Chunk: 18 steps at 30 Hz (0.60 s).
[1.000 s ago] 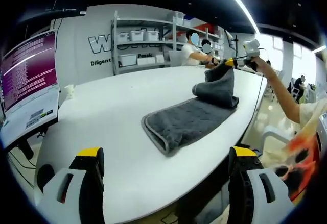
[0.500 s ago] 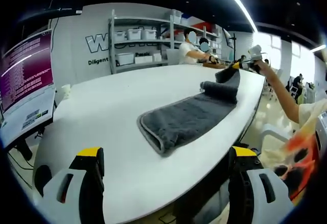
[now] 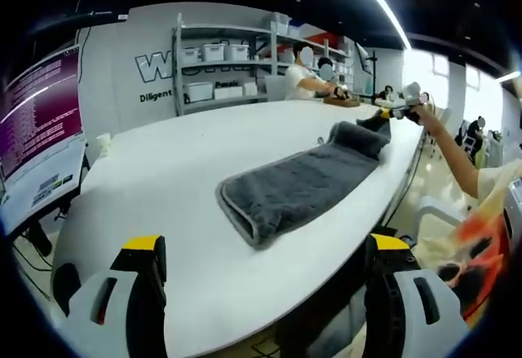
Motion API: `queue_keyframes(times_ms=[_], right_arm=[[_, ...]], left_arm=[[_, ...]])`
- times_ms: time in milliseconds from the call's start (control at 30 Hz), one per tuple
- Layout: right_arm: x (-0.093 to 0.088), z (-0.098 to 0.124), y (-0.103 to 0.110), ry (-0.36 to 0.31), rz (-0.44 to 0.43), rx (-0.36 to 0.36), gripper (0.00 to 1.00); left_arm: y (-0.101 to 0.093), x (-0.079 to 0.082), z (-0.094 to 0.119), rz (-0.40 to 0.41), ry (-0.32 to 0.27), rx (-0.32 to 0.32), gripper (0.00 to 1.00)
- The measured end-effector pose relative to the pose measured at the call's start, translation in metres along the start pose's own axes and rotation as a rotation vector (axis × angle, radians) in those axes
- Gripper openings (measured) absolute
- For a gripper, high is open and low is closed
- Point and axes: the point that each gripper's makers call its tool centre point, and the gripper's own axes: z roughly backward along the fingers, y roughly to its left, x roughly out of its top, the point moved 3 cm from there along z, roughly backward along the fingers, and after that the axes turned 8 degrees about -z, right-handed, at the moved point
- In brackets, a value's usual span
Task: Open the folded towel by lifting each exposed corner and separating the folded layers until the towel lies flat within the target outline without major curled edges
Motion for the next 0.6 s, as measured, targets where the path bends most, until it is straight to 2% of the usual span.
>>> queue_keyframes(times_ms=[133,333,433,600], right_arm=[[-0.017,0.000,-0.014,0.033,-0.012,-0.048,0.00],[-0.038,-0.011,-0.049,0.094,-0.023,-0.113,0.00],[-0.041,-0.013,-0.053,0.103,-0.027,-0.123,0.00],[-0.057,-0.019,-0.069,0.118,-0.040,-0.179,0.00]], left_arm=[[-0.001,0.000,-0.002,0.000,0.001,-0.006,1.00],[0.000,-0.002,-0.006,0.002,0.013,-0.008,1.00],[0.000,-0.002,-0.007,0.002,0.014,-0.010,1.00],[0.000,-0.002,-0.010,0.003,0.013,-0.010,0.99]])
